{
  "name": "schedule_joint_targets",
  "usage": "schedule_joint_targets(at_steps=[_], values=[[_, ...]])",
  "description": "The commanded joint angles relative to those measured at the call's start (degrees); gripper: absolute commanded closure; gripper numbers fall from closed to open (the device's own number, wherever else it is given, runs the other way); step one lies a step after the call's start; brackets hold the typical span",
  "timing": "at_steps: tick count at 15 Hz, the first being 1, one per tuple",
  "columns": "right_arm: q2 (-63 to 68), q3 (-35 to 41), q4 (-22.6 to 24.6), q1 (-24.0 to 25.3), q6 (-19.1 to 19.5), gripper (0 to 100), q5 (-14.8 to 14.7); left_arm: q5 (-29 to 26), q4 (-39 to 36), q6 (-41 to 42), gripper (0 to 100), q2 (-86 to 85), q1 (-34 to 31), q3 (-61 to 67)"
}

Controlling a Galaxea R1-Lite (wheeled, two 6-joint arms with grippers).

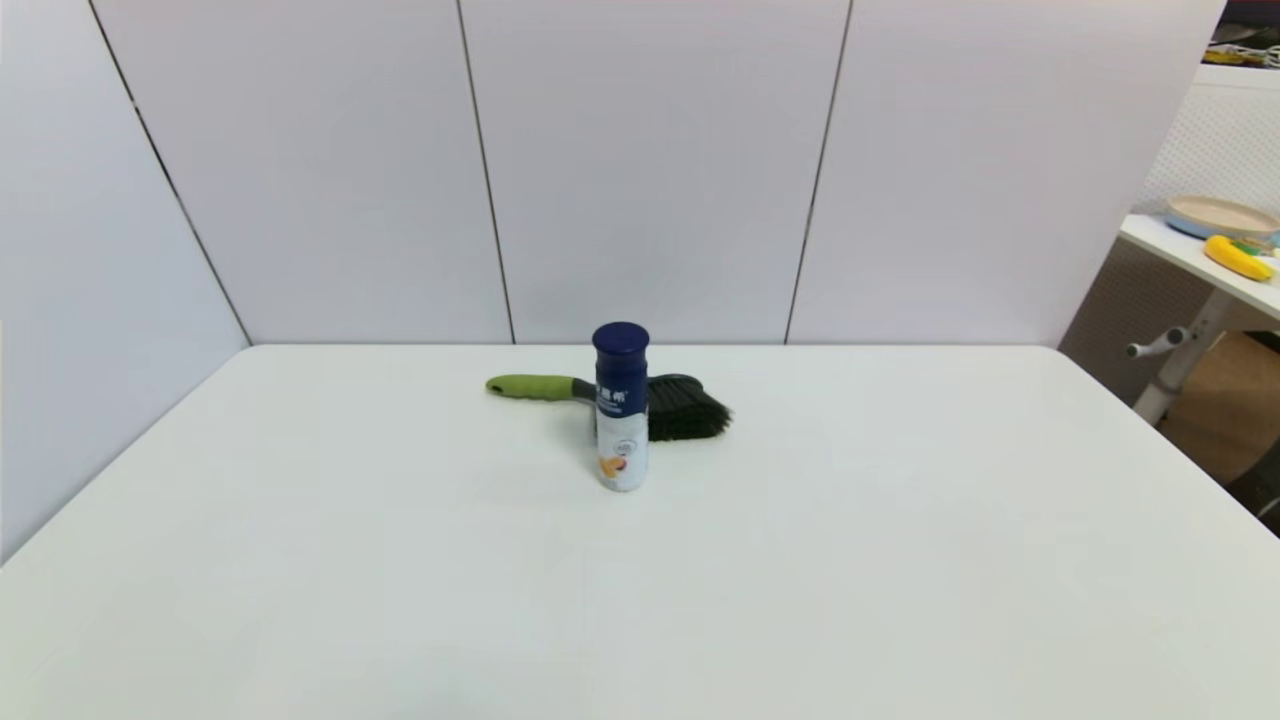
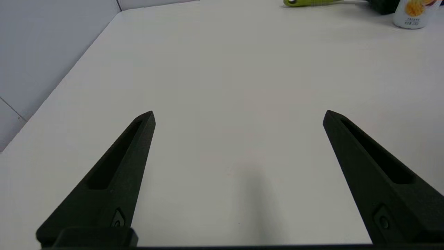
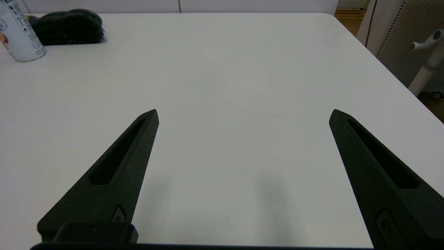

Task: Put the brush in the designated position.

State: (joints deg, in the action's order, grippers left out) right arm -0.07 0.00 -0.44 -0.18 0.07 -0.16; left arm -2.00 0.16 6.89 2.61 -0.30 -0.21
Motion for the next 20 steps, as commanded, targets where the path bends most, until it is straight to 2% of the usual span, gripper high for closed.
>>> schedule_joint_targets(at_steps=[1,20], values=[[0.1,0.1,0.0,0.0,0.0,0,0.0,0.8,0.1,-4.9,0,-2.6,0.0,0.2],[0.1,0.1,0.0,0.0,0.0,0,0.0,1.6,0.0,-5.7,0,-2.6,0.0,0.2]])
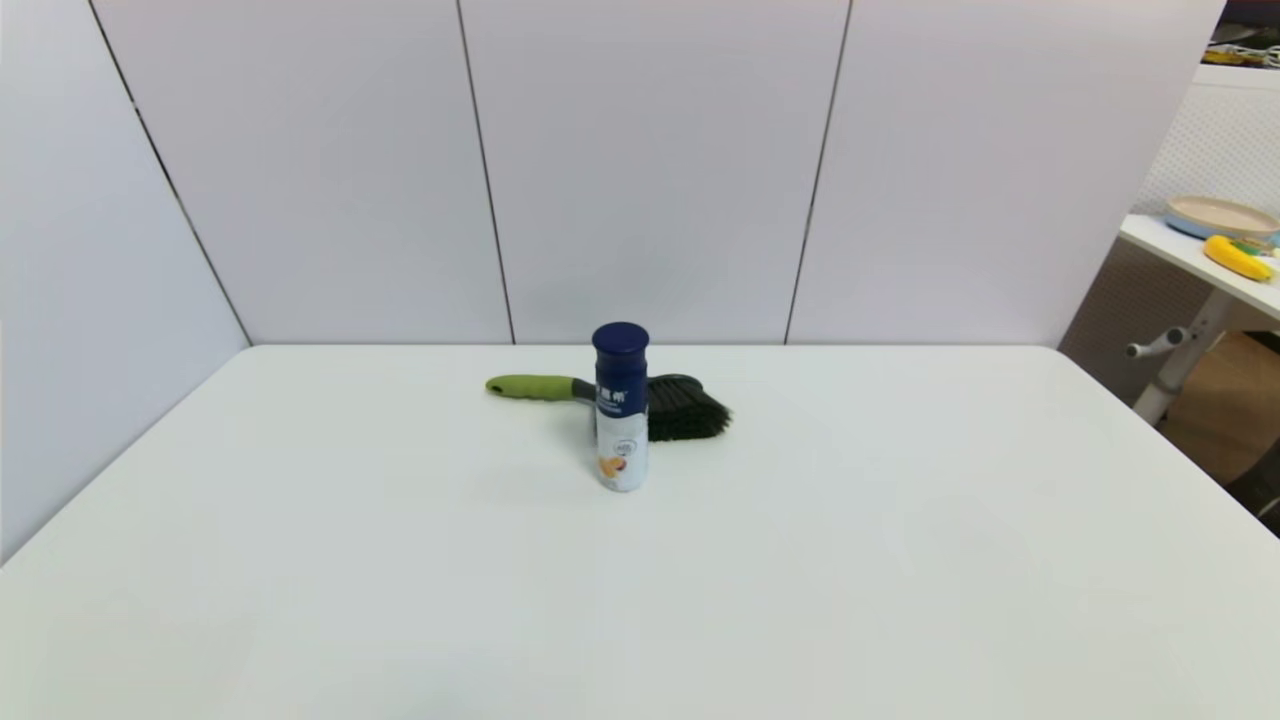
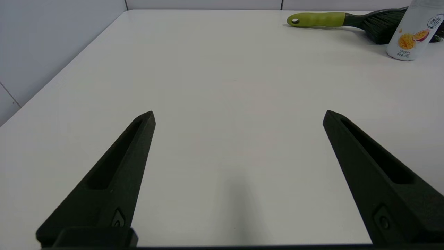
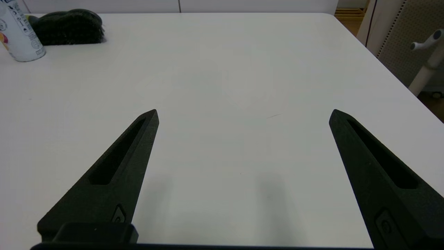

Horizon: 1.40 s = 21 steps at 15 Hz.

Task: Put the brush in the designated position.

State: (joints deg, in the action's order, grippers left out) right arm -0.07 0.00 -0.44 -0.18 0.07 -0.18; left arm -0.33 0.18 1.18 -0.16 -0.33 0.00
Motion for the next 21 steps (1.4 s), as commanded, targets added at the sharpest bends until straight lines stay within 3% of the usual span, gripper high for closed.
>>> schedule_joint_targets(at_steps=[1,21], values=[[0.1,0.1,0.0,0.0,0.0,0,0.0,0.0,0.0,0.0,0,0.2,0.0,0.0],[0.1,0.1,0.0,0.0,0.0,0,0.0,0.0,0.0,0.0,0,0.2,0.0,0.0]])
